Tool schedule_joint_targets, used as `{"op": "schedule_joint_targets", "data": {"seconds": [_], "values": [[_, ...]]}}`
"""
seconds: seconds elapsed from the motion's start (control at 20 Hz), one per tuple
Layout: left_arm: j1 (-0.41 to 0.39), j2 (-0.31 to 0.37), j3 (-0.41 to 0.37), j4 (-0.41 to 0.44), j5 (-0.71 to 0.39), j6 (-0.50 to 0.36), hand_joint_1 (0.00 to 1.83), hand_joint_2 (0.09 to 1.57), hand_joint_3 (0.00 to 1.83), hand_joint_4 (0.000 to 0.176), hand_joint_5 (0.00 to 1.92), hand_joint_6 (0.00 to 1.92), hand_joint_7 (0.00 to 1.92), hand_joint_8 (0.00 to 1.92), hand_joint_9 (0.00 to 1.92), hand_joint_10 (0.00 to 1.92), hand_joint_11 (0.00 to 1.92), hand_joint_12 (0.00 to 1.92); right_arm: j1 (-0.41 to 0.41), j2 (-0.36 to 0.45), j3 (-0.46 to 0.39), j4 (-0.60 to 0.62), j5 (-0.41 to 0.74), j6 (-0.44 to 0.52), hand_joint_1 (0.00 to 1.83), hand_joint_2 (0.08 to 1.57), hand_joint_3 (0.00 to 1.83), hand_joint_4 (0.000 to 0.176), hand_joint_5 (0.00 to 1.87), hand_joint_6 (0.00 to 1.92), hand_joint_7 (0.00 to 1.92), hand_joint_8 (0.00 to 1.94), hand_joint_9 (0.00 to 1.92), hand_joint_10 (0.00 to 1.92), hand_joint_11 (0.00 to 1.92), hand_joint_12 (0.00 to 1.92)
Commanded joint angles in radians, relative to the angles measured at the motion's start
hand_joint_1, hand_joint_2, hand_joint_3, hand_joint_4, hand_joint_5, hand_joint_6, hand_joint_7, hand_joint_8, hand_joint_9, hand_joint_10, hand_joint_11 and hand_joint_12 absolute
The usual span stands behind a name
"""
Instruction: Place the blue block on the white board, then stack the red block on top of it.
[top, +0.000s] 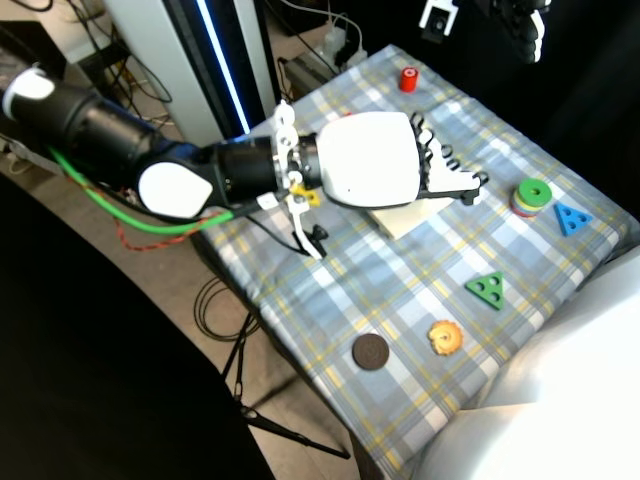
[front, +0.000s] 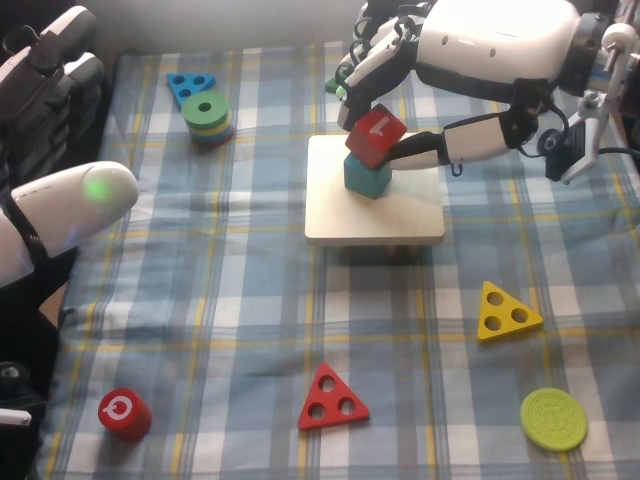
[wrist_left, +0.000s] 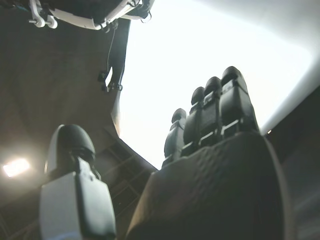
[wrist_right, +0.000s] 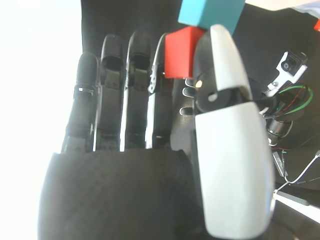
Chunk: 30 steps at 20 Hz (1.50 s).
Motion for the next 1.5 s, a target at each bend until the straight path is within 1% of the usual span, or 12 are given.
{"op": "schedule_joint_targets", "data": {"seconds": [0.0,0.4,0.45,0.5,0.55,1.05,1.1,1.15,1.25,1.35,1.4,1.45], "values": [[-0.007,0.000,0.005,0.006,-0.125,-0.013,0.57,0.91,0.00,0.176,0.00,0.00,0.07,0.00,0.03,0.00,0.02,0.01,0.014,-0.004,-0.002,0.037,0.093,0.006,1.16,1.10,0.00,0.000,1.01,0.92,0.87,0.00,0.70,0.01,0.10,1.04],[-0.007,0.000,0.005,0.006,-0.125,-0.015,0.57,0.91,0.00,0.176,0.00,0.00,0.07,0.00,0.03,0.00,0.03,0.02,0.014,-0.007,-0.002,0.030,0.090,0.007,1.08,1.13,0.00,0.000,0.93,1.05,0.80,0.00,0.70,0.00,0.16,1.04],[-0.007,0.000,0.005,0.006,-0.125,-0.015,0.56,0.91,0.00,0.176,0.00,0.00,0.07,0.00,0.03,0.00,0.03,0.02,0.014,-0.007,-0.002,0.029,0.090,0.007,1.06,1.08,0.00,0.000,0.79,0.42,0.75,0.00,0.68,0.00,0.16,1.01],[-0.007,0.000,0.005,0.006,-0.125,-0.015,0.56,0.91,0.00,0.176,0.00,0.00,0.08,0.00,0.04,0.00,0.03,0.02,0.014,-0.007,-0.002,0.029,0.089,0.007,1.05,1.07,0.00,0.000,0.80,0.14,0.72,0.01,0.65,0.01,0.15,0.97],[-0.007,0.000,0.005,0.006,-0.126,-0.015,0.58,0.91,0.00,0.176,0.00,0.00,0.07,0.00,0.03,0.00,0.02,0.01,0.014,-0.007,-0.002,0.029,0.089,0.007,1.03,1.06,0.00,0.000,0.77,0.04,0.69,0.00,0.63,0.00,0.14,0.97],[-0.007,-0.001,0.005,0.006,-0.127,-0.017,0.55,0.91,0.00,0.176,0.00,0.00,0.07,0.00,0.04,0.00,0.03,0.02,0.014,-0.006,-0.002,0.030,0.086,0.007,0.98,1.04,0.00,0.000,0.55,0.00,0.49,0.00,0.46,0.00,0.00,1.04],[-0.007,-0.001,0.005,0.006,-0.129,-0.017,0.58,0.91,0.00,0.176,0.00,0.00,0.08,0.00,0.04,0.00,0.02,0.01,0.014,-0.006,-0.005,0.036,0.086,0.007,0.96,1.02,0.00,0.039,0.41,0.00,0.36,0.00,0.36,0.00,0.00,0.95],[-0.007,0.000,0.005,0.004,-0.134,-0.018,0.59,0.91,0.00,0.176,0.01,0.00,0.09,0.01,0.04,0.00,0.02,0.01,0.014,-0.003,-0.012,0.050,0.093,0.007,0.97,0.99,0.00,0.061,0.30,0.00,0.26,0.00,0.29,0.00,0.00,0.88],[-0.007,0.000,0.006,-0.001,-0.153,-0.023,0.56,0.91,0.00,0.176,0.00,0.00,0.08,0.00,0.04,0.00,0.01,0.01,0.003,0.028,-0.030,0.086,0.127,0.007,0.94,0.95,0.00,0.128,0.02,0.00,0.03,0.00,0.05,0.00,0.00,0.57],[-0.007,0.003,0.011,-0.010,-0.184,-0.033,0.57,0.87,0.00,0.170,0.00,0.00,0.01,0.00,0.00,0.00,0.03,0.02,-0.038,0.085,-0.057,0.161,0.199,0.005,0.70,0.96,0.00,0.154,0.00,0.00,0.00,0.00,0.00,0.00,0.00,0.05],[-0.007,0.005,0.016,-0.012,-0.204,-0.044,0.61,0.85,0.00,0.147,0.00,0.00,0.00,0.00,0.00,0.00,0.02,0.02,-0.074,0.121,-0.078,0.219,0.252,-0.005,0.63,0.96,0.00,0.172,0.00,0.00,0.00,0.00,0.00,0.00,0.00,0.01],[-0.007,0.006,0.021,-0.012,-0.219,-0.055,0.66,0.86,0.00,0.170,0.00,0.00,0.07,0.00,0.05,0.01,0.06,0.04,-0.102,0.149,-0.096,0.264,0.292,-0.021,0.63,0.96,0.00,0.175,0.00,0.00,0.00,0.00,0.00,0.00,0.00,0.00]]}}
